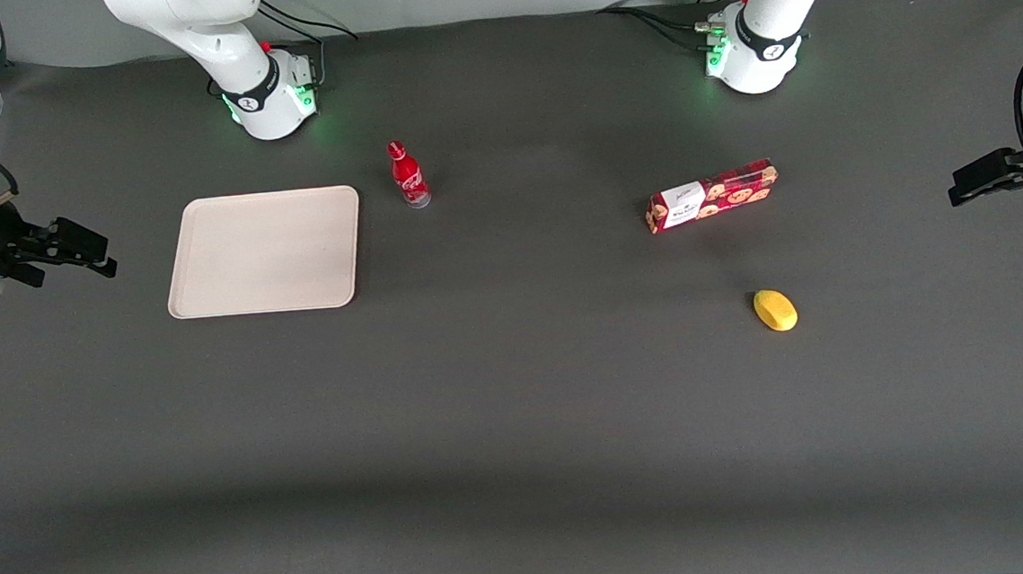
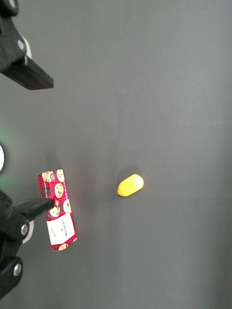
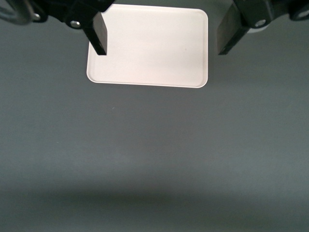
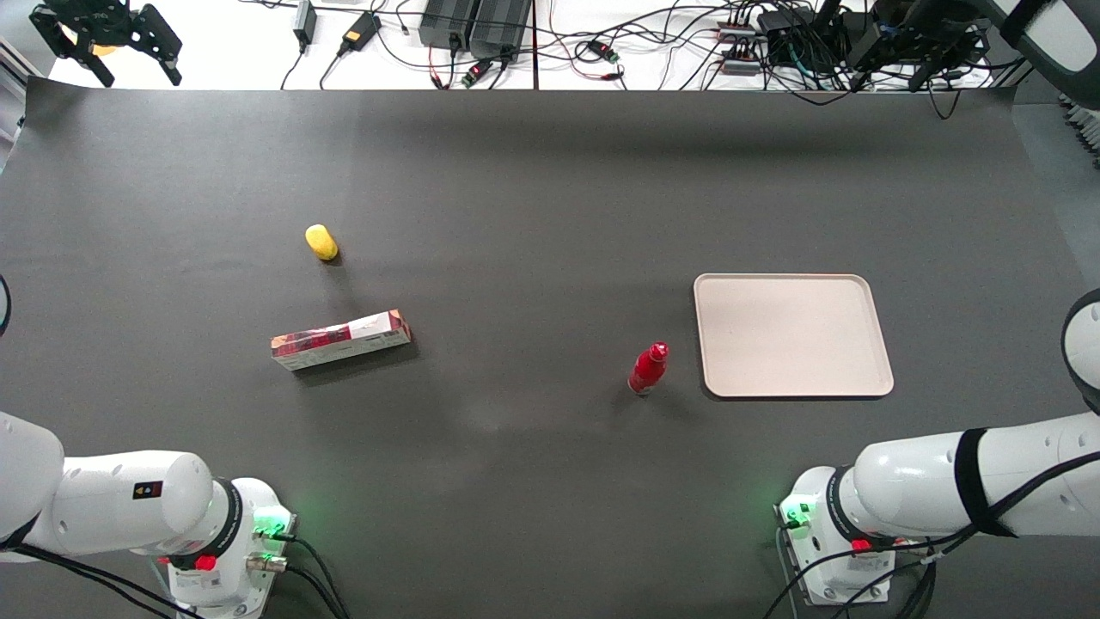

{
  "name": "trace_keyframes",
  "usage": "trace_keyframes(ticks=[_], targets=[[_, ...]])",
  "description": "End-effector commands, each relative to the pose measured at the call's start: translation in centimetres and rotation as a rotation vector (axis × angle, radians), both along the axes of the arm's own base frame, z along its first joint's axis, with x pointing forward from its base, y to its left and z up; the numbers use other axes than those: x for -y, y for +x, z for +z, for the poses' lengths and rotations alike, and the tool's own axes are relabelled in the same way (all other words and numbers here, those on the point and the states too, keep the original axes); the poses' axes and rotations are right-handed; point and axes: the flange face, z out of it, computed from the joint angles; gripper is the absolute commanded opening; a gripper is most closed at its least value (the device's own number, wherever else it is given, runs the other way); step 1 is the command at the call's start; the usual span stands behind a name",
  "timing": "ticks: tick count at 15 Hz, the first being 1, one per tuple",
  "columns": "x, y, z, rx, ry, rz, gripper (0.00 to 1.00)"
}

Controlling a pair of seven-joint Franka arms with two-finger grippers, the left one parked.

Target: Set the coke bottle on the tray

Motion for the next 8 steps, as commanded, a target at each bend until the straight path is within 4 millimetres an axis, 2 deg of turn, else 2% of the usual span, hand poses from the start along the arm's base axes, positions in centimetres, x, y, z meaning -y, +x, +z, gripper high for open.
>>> trace_keyframes(ticks=[1,4,6,8], targets=[[-8.0,-1.6,-0.1,-0.057,-0.006,-0.019,1.00],[-16.7,-3.9,-1.6,-0.095,0.007,-0.029,1.00],[-22.8,-6.3,-2.9,-0.116,0.003,-0.052,1.00],[-27.3,-9.0,-4.7,-0.125,-0.017,-0.033,1.00]])
